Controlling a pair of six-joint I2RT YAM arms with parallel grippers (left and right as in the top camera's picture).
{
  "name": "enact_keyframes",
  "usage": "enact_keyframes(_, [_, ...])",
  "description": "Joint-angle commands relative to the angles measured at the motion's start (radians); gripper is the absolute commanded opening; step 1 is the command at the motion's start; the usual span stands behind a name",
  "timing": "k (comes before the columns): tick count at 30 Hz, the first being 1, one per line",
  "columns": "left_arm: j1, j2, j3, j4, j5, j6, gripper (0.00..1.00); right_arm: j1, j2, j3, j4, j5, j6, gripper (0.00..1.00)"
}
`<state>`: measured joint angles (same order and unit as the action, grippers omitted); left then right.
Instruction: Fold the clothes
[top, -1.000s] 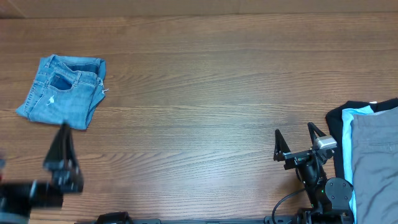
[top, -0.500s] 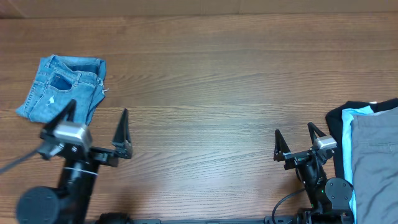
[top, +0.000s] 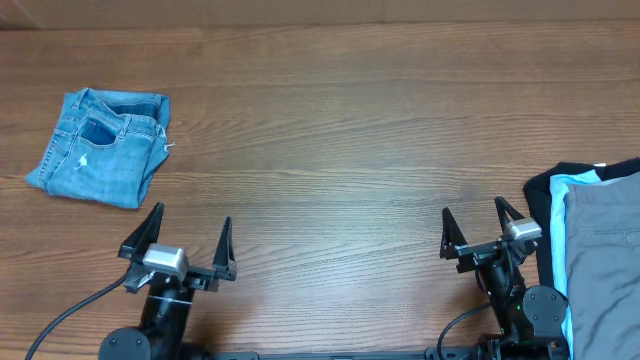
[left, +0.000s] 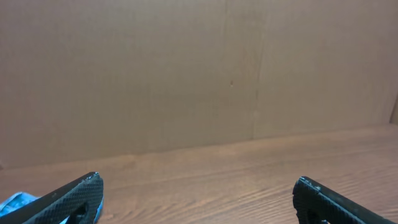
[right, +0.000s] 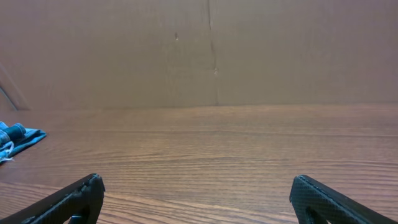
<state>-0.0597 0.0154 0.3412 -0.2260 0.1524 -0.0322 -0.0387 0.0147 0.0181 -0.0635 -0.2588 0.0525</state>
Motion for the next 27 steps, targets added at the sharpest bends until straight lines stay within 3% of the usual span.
enact_keyframes(1, [-0.008, -0.012, -0.089, 0.062, -0.048, -0.013, 1.00, -0.003, -0.012, -0.010, 0.007, -0.004, 0.000, 1.00])
enact_keyframes(10, [-0.008, -0.012, -0.329, 0.315, -0.052, -0.013, 1.00, -0.003, -0.012, -0.010, 0.007, -0.004, -0.001, 1.00])
enact_keyframes(16, [-0.006, -0.011, -0.336, 0.158, -0.063, -0.013, 1.00, -0.003, -0.012, -0.010, 0.007, -0.004, -0.001, 1.00])
enact_keyframes(27, [-0.006, -0.010, -0.336, 0.156, -0.063, -0.013, 1.00, -0.003, -0.012, -0.010, 0.007, -0.004, 0.000, 1.00])
